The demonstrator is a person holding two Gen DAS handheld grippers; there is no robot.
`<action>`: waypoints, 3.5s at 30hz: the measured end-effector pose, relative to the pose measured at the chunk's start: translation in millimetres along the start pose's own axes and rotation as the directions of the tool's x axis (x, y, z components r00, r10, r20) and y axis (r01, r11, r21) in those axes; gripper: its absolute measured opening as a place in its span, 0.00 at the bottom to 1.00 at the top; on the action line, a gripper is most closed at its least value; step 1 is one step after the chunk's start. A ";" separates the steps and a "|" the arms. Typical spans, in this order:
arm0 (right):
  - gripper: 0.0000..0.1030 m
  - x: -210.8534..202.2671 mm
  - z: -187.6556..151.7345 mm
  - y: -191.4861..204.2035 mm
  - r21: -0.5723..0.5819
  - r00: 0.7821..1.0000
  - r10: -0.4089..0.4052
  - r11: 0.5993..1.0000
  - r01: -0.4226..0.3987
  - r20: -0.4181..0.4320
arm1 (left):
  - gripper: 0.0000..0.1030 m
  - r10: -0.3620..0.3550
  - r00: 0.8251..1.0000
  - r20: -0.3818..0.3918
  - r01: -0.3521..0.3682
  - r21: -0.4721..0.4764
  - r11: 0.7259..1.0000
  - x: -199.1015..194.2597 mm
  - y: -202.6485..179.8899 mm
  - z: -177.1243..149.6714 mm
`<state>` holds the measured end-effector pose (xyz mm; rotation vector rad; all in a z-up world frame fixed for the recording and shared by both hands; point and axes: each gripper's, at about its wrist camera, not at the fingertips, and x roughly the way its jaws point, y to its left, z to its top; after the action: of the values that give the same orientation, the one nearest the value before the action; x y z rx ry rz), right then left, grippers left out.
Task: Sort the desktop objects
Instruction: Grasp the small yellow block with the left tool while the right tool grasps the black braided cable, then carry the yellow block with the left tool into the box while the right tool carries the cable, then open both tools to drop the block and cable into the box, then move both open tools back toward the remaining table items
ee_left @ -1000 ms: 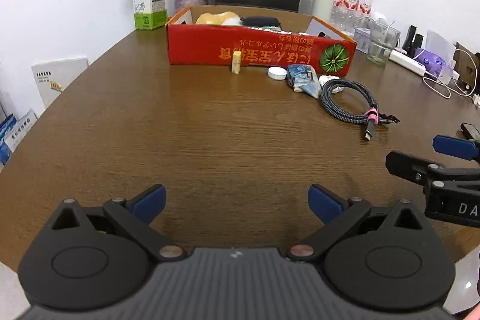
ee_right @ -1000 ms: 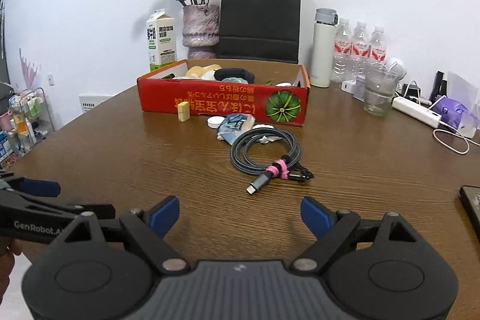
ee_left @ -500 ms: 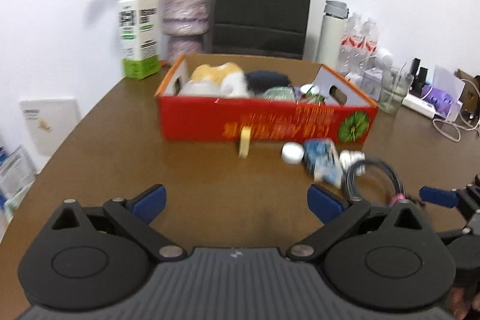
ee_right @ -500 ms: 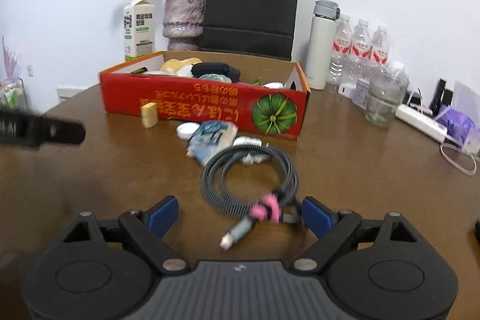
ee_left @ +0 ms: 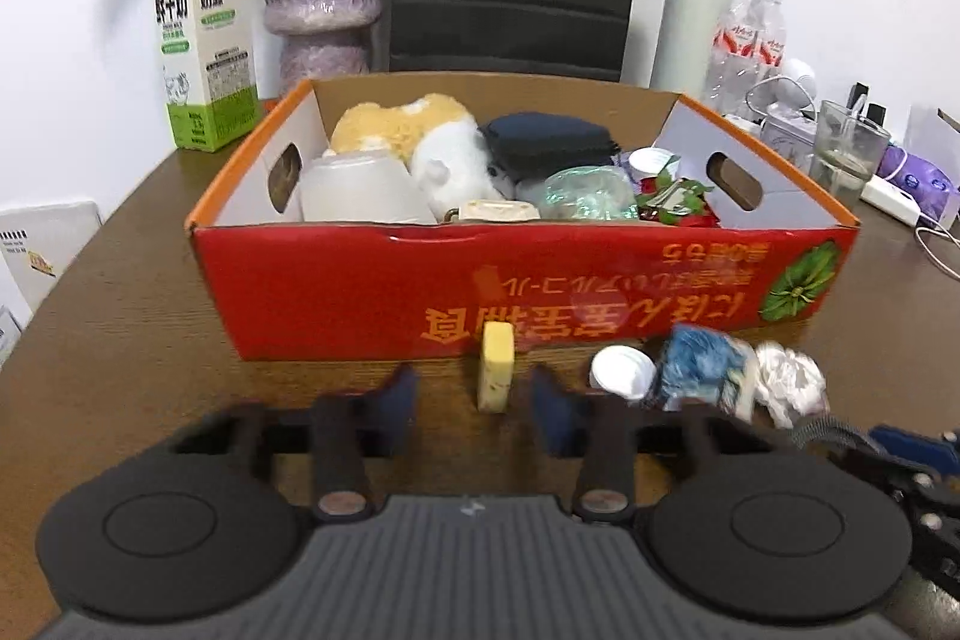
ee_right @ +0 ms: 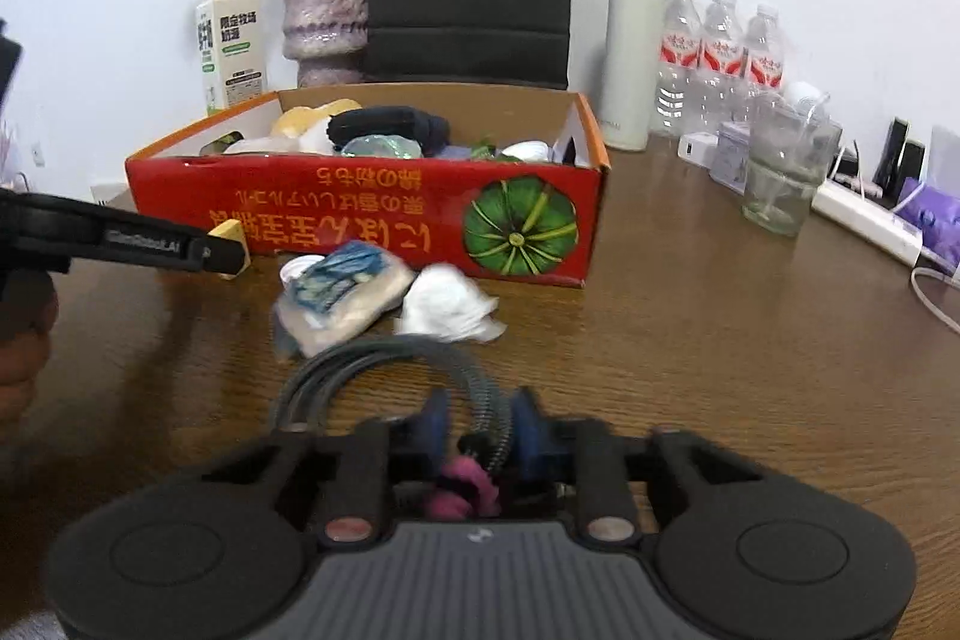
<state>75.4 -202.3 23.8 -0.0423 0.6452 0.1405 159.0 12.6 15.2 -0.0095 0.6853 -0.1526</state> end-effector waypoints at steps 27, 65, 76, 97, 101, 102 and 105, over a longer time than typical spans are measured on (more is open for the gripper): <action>0.14 -158.1 2.1 39.1 -0.088 0.954 0.056 0.996 -0.031 0.294 | 0.12 -0.043 0.976 0.212 0.054 -0.045 0.998 -199.2 -30.9 -71.1; 0.14 173.4 217.8 -11.0 -0.058 0.993 -0.092 0.994 0.088 -0.071 | 0.12 0.020 0.994 -0.103 -0.026 -0.051 0.998 86.0 57.1 166.1; 0.72 171.6 241.2 -24.5 0.034 0.992 -0.016 0.999 0.020 -0.128 | 0.91 0.064 0.995 -0.075 -0.070 -0.073 0.995 65.9 65.5 180.0; 0.82 30.0 160.4 -26.6 0.077 0.992 0.110 0.991 -0.106 -0.054 | 1.00 0.009 1.000 -0.025 -0.009 0.010 1.000 -69.4 19.4 85.3; 0.82 2.1 102.3 -20.5 0.101 0.988 0.150 0.984 -0.147 -0.026 | 1.00 -0.036 0.999 -0.006 0.036 0.023 0.999 -90.4 -4.2 30.6; 0.82 -5.1 88.7 -18.5 0.101 0.989 0.147 0.984 -0.145 -0.008 | 1.00 -0.042 0.999 -0.007 0.042 0.024 0.999 -94.4 -8.7 17.2; 0.82 -24.2 42.2 -14.1 0.109 0.992 0.112 0.987 -0.117 0.052 | 1.00 -0.063 0.998 0.002 0.063 0.050 0.997 -106.3 -24.6 -23.3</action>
<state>83.5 -215.7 72.0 0.1060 0.6087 0.2153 59.8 4.5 65.5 0.0169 0.6782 -0.2303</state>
